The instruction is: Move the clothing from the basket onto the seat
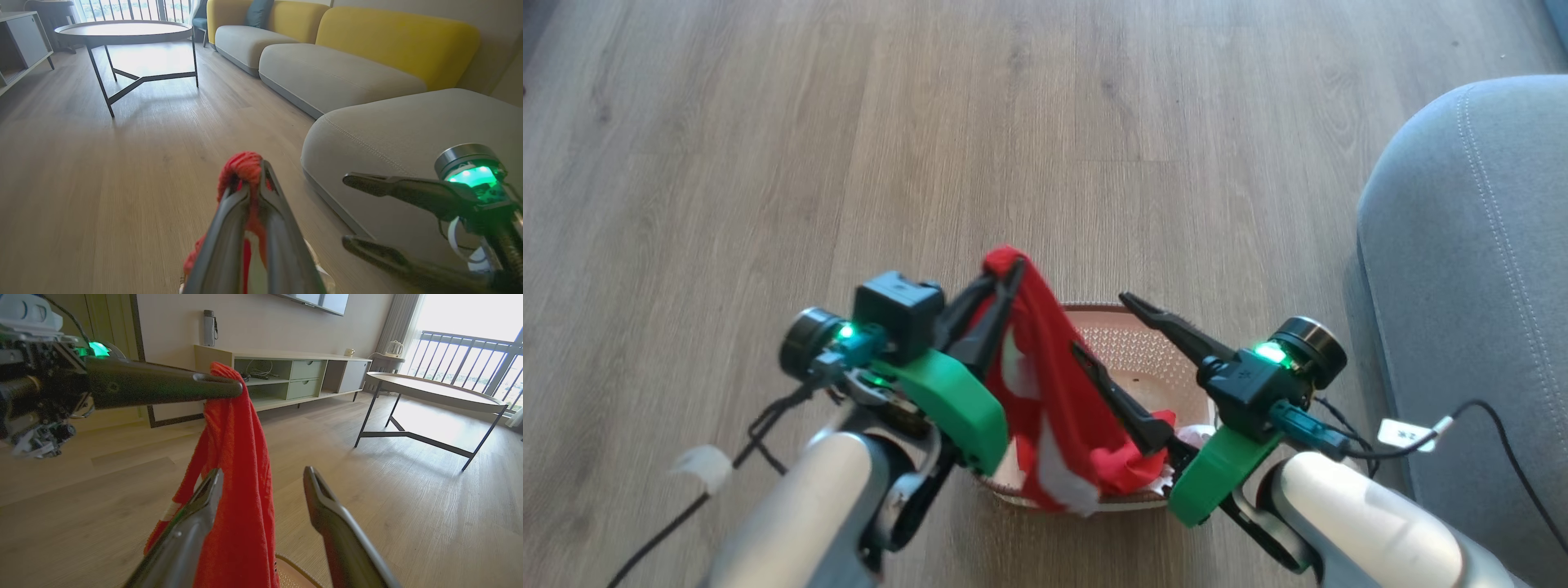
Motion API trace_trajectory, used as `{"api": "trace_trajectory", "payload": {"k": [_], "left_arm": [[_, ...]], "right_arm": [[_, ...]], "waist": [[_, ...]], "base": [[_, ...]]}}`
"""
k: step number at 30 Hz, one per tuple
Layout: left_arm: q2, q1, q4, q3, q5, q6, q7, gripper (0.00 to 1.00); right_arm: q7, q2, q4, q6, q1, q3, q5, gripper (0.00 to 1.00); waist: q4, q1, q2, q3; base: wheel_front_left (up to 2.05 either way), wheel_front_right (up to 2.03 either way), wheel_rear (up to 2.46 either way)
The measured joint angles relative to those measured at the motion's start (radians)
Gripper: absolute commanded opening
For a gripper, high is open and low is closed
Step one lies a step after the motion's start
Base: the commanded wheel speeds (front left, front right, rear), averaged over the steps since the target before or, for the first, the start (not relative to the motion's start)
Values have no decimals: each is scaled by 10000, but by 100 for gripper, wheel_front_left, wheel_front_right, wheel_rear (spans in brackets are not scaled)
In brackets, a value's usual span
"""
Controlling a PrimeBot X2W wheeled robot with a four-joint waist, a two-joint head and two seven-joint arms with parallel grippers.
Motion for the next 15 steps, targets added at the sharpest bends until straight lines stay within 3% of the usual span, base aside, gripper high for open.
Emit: {"api": "trace_trajectory", "payload": {"k": [15], "left_arm": [[-391, -105, -685, -1185, 52, -499, 416, 0]], "right_arm": [[0, -27, 1246, 0, -888, 1528, 936, 100]], "waist": [[5, 1, 0, -328]], "base": [[0, 0, 0]]}}
